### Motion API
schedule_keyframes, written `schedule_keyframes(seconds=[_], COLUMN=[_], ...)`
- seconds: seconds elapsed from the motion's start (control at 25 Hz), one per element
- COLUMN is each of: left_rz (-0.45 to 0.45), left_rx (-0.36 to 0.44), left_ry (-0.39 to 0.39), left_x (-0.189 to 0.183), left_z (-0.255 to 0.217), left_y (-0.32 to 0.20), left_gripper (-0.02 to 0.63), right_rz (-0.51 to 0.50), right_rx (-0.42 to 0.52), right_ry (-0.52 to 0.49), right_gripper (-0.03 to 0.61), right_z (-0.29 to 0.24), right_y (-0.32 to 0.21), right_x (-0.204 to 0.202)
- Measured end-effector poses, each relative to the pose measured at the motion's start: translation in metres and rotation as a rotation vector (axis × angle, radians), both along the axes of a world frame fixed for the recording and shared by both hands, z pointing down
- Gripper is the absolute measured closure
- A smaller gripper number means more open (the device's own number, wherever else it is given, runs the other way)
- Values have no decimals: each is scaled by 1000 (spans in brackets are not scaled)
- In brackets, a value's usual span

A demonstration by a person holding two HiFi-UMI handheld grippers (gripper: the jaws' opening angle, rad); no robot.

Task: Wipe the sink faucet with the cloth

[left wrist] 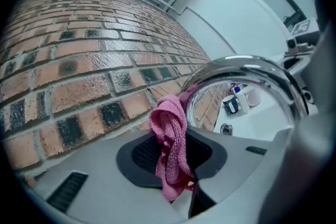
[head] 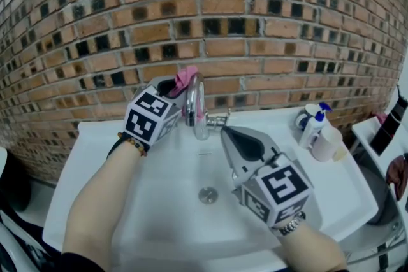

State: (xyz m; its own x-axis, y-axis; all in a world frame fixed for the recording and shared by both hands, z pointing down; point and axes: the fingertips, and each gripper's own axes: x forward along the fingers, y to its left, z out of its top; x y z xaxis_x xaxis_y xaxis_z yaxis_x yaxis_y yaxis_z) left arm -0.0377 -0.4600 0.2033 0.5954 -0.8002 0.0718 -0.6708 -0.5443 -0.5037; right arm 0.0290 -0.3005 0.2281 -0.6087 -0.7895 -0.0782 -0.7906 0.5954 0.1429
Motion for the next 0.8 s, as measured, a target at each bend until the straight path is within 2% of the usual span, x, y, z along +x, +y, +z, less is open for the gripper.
schedule_keyframes(seconds=[0.8], left_rz=[-29], left_rx=[-93], left_ry=[-63], left_x=[-2], left_z=[56], left_y=[-20], left_gripper=[509], right_rz=[2], right_rx=[-10], right_ry=[26], right_gripper=[568], right_z=[8], right_y=[-3], right_x=[0])
